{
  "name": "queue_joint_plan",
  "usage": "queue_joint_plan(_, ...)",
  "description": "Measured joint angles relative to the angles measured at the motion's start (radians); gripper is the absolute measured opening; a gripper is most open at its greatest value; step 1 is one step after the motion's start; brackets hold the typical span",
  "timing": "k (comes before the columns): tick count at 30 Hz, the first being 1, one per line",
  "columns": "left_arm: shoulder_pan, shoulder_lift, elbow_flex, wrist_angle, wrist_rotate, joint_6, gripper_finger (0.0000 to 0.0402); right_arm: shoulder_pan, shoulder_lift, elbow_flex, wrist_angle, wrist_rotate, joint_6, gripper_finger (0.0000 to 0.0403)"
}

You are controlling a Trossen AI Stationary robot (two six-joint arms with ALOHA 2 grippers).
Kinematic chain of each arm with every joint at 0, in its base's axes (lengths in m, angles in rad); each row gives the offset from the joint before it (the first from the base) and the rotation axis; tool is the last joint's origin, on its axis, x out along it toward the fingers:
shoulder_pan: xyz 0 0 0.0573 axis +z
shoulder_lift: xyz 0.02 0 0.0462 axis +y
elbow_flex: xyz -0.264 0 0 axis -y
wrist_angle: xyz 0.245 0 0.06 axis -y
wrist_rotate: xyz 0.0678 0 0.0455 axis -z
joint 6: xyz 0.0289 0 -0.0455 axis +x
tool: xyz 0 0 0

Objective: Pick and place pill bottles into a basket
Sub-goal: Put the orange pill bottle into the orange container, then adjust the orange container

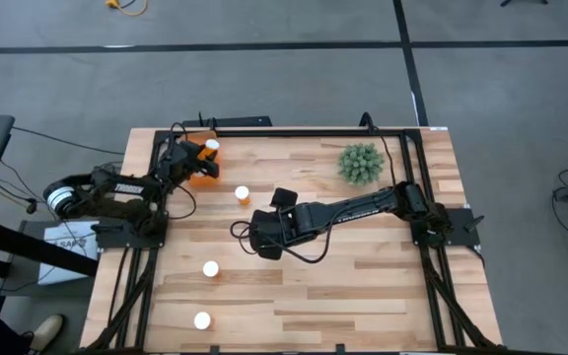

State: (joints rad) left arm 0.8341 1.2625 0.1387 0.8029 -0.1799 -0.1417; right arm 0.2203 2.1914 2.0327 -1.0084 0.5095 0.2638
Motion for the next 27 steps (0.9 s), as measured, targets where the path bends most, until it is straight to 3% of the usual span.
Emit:
queue_joint_plan(10, 0.000, 0.000, 0.000, 0.002, 0.022, 0.000, 0.0257, 0.001, 0.000, 0.000, -0.004, 0.016, 0.000, 0.0372)
queue_joint_plan(17, 0.000, -0.028, 0.000, 0.068, 0.150, 0.000, 0.0257, -0.006, 0.000, 0.000, -0.004, 0.016, -0.010, 0.0372)
queue_joint_plan(23, 0.000, -0.168, 0.000, 0.032, 0.218, 0.001, 0.0258, -0.013, 0.000, 0.000, -0.010, 0.016, -0.026, 0.0372)
queue_joint_plan(27, -0.012, -0.336, 0.000, -0.064, 0.331, -0.004, 0.0258, -0.014, 0.000, 0.000, -0.011, 0.016, -0.031, 0.0372)
